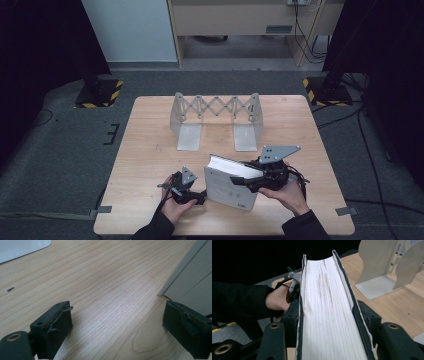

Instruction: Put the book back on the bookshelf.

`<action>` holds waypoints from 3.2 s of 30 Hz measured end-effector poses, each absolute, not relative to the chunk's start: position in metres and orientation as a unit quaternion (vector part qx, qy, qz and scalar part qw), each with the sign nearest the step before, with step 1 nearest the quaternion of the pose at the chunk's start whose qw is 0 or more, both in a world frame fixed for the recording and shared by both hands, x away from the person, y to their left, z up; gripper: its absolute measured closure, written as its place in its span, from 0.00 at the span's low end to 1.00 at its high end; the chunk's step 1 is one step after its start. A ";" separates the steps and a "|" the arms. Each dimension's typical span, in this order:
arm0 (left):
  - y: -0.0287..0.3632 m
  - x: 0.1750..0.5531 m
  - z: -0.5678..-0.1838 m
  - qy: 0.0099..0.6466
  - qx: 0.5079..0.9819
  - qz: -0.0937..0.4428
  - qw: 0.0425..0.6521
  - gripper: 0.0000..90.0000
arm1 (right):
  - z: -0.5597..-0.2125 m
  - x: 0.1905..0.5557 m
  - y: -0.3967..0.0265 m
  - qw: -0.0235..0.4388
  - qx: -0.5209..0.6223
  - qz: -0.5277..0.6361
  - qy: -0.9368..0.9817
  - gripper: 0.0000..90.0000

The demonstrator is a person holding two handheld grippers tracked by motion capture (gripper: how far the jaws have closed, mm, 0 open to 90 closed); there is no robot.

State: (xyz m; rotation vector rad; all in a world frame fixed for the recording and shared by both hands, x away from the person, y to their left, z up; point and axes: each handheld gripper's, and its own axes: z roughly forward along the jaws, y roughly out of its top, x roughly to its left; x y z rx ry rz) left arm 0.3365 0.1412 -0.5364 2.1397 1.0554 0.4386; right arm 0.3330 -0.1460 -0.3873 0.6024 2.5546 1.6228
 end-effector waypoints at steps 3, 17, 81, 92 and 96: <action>0.141 0.337 -0.536 0.407 0.827 0.169 0.349 0.09 | -0.387 0.332 -0.146 0.029 0.192 0.525 0.829 0.55; 0.145 0.337 -0.536 0.414 0.822 0.170 0.351 0.10 | -0.383 0.329 -0.144 0.044 0.188 0.511 0.837 0.56; 0.198 0.357 -0.536 0.497 0.773 0.210 0.334 0.14 | -0.385 0.329 -0.117 0.076 0.209 0.468 0.855 0.43; 0.197 0.357 -0.536 0.497 0.773 0.211 0.333 0.14 | -0.383 0.327 -0.116 0.083 0.206 0.462 0.859 0.57; 0.197 0.357 -0.536 0.497 0.773 0.210 0.333 0.14 | -0.382 0.327 -0.116 0.086 0.207 0.461 0.858 0.58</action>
